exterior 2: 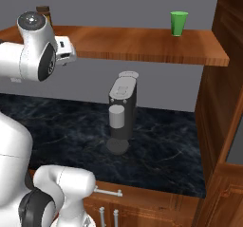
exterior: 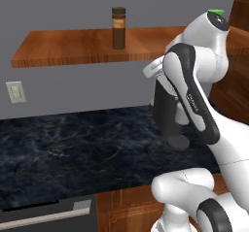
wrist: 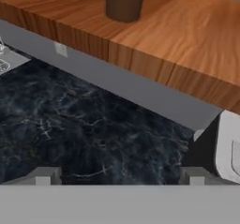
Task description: Take the cinnamon bottle from the cabinet and place it on the dining table, next to the plate with the cupcake. Then take the chocolate from the dining counter and place it on the cupcake plate.
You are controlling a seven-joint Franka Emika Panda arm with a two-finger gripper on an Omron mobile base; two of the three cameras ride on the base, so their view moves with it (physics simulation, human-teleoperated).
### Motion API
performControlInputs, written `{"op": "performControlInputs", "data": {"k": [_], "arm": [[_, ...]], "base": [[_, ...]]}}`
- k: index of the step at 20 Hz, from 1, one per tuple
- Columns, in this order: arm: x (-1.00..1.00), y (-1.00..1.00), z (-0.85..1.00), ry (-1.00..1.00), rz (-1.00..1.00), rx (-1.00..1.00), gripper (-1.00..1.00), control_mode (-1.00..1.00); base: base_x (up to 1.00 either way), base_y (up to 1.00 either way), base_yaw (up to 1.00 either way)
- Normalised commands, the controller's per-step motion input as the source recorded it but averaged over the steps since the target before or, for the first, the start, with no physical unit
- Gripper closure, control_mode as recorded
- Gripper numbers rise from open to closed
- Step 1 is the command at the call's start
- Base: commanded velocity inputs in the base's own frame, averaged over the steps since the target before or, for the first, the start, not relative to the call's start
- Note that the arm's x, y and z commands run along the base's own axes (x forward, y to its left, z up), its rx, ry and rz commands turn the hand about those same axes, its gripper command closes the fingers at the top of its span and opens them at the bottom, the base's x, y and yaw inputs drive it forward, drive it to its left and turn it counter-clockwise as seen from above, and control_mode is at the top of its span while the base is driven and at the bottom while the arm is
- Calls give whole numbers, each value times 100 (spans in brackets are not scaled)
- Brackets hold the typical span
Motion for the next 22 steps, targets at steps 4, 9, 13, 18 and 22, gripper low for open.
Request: {"op": "performControlInputs", "data": {"k": [4, 9, 13, 18, 22], "arm": [[2, 17, 36, -13, 13, 0, -100, -100], [10, 11, 32, -18, 11, 2, -100, -100], [18, 9, 21, -19, 10, 11, -100, -100], [24, 2, 26, -6, 0, 15, -100, -100], [32, 5, 26, 0, -10, 15, -100, -100]], "base": [[0, 0, 0], [0, 0, 0], [0, 0, 0], [0, 0, 0], [0, 0, 0]]}}
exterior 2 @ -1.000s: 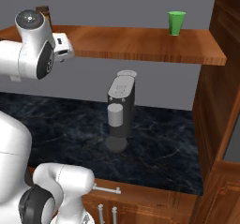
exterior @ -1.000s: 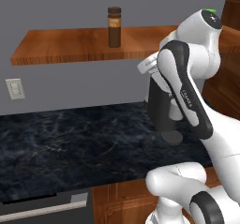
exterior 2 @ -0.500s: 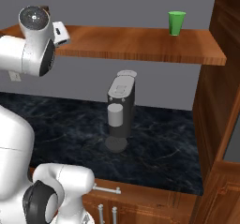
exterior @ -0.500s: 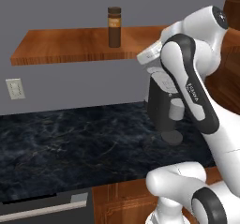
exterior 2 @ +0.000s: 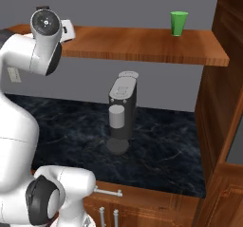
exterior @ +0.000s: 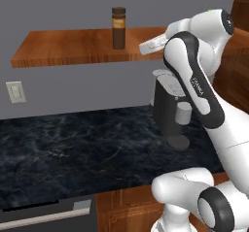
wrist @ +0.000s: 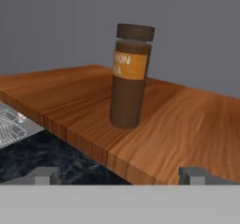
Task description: Take the cinnamon bottle from the cabinet and place it on the dining table, next to the plate with the cupcake. Then take the chocolate from the dining counter and place it on the cupcake plate.
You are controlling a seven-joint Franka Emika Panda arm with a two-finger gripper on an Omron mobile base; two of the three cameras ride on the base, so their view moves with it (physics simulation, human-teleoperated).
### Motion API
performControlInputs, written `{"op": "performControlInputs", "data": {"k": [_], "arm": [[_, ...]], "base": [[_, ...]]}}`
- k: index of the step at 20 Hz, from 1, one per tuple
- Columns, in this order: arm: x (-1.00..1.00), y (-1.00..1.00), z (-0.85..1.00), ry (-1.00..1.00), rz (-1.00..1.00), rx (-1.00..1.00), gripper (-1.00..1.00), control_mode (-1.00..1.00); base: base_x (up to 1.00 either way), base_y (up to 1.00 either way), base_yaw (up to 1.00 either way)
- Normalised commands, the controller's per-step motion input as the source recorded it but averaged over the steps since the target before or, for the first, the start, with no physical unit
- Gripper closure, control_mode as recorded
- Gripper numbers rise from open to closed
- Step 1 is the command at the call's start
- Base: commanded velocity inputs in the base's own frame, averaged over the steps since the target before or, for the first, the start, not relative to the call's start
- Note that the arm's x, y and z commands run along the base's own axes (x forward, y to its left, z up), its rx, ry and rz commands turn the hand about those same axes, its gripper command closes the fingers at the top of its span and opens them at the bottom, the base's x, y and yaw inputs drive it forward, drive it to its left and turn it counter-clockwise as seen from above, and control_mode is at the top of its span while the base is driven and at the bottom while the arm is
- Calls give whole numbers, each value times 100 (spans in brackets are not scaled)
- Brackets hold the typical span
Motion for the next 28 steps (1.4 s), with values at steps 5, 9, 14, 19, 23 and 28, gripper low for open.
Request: {"op": "performControlInputs", "data": {"k": [5, 9, 14, 19, 23, 28], "arm": [[30, 9, 33, 1, -4, 15, -100, -100], [29, 18, 23, 11, 0, 10, -100, -100], [18, 14, 6, 20, 0, 8, -100, -100], [3, 17, 0, 19, 0, 0, -100, -100], [0, 17, -9, 1, 0, -8, -100, -100], [0, 11, -22, -1, 0, -16, -100, -100]], "base": [[0, 0, 0], [0, 0, 0], [0, 0, 0], [0, 0, 0], [0, 0, 0], [0, 0, 0]]}}
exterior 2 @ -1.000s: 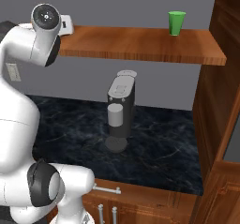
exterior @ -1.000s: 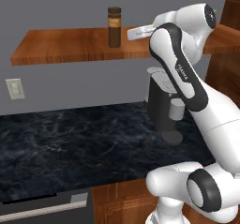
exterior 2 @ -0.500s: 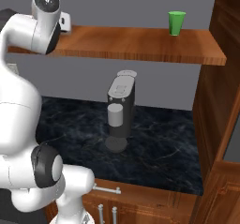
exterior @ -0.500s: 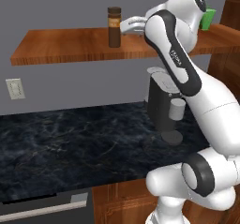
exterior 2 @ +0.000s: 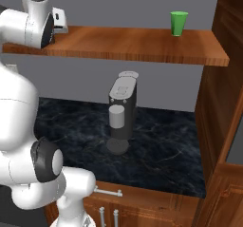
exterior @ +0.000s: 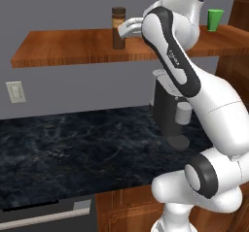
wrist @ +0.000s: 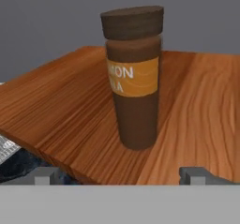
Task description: Take the cinnamon bottle from the cabinet and place it on the dining table, next to the plate with the cupcake. Then take the chocolate from the dining counter and place it on the cupcake plate.
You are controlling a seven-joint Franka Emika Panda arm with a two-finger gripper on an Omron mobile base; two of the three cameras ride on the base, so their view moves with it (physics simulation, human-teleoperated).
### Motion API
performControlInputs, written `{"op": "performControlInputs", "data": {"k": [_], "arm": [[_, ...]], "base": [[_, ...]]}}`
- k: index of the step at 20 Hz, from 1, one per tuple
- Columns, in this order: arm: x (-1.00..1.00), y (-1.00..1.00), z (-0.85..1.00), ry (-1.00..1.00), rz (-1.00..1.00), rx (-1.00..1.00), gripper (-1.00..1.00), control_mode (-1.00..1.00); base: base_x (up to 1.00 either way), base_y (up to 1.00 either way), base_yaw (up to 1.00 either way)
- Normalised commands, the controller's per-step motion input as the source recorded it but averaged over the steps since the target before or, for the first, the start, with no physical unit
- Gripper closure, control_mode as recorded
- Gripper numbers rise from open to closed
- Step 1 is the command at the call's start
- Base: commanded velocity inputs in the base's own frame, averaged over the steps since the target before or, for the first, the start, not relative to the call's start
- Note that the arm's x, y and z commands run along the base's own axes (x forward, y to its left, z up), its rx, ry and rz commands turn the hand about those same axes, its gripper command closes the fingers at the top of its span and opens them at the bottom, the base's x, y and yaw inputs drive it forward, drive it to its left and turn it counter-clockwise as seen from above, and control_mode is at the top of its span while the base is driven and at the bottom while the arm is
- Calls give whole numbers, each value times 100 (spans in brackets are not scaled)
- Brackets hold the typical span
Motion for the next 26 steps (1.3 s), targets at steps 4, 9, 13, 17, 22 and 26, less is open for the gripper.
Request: {"op": "performControlInputs", "data": {"k": [4, 9, 13, 17, 22, 26], "arm": [[0, 4, -30, -5, 0, -18, -100, -100], [0, -7, -4, -8, 0, -4, -100, -100], [0, -1, 0, -8, -2, 0, -100, -100], [2, 0, -2, -11, -1, 0, -100, -100], [9, 0, -5, -7, -2, 0, -100, -100], [13, -4, -3, -3, -2, 0, -100, -100]], "base": [[0, 0, 0], [0, 0, 0], [0, 0, 0], [0, 0, 0], [0, 0, 0], [0, 0, 0]]}}
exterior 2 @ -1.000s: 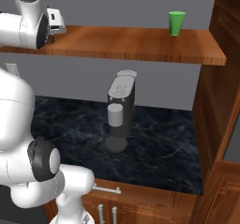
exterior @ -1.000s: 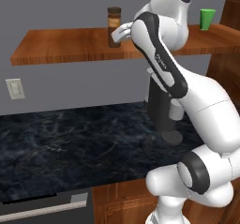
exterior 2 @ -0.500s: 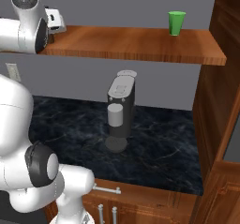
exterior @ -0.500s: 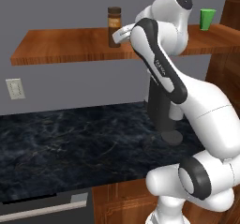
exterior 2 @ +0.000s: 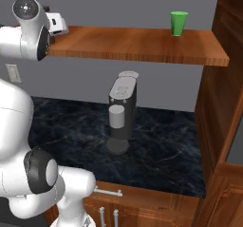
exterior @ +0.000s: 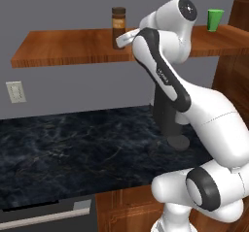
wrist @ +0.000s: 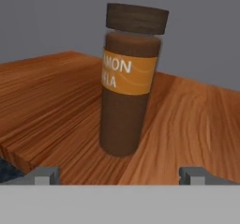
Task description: Take the cinnamon bottle from the cabinet and place it on the dining table, next to the plate with the cupcake. Then take the chocolate from the dining counter and place it on the cupcake plate.
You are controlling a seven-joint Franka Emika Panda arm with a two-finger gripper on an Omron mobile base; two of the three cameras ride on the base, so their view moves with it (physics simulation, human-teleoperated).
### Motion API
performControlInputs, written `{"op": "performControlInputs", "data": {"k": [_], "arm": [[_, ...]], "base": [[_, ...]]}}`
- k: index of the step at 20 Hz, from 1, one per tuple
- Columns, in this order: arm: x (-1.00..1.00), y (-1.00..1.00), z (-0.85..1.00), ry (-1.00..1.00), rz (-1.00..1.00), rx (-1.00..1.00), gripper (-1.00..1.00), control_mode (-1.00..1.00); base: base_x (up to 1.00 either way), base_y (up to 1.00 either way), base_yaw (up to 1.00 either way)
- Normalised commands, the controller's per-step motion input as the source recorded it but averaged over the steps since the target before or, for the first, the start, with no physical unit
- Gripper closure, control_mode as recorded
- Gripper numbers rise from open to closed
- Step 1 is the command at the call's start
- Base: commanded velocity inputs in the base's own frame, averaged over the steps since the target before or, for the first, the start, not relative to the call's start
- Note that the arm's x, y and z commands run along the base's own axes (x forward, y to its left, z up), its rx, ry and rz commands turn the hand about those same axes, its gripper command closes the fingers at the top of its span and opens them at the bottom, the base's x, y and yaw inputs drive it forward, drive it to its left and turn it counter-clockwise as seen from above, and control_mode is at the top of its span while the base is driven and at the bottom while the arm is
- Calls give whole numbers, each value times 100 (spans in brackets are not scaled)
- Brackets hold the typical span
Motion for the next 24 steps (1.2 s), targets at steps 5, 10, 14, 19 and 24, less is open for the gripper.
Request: {"op": "performControlInputs", "data": {"k": [5, 10, 14, 19, 24], "arm": [[14, -1, 1, 0, -1, 1, -100, -100], [17, 1, 0, 0, 0, 4, -100, -100], [21, 1, 0, 0, 0, 8, -100, -100], [20, 2, 0, 0, 0, 4, -100, -100], [17, 10, -1, 0, 0, 0, -100, -100]], "base": [[0, 0, 0], [0, 0, 0], [0, 0, 0], [0, 0, 0], [0, 0, 0]]}}
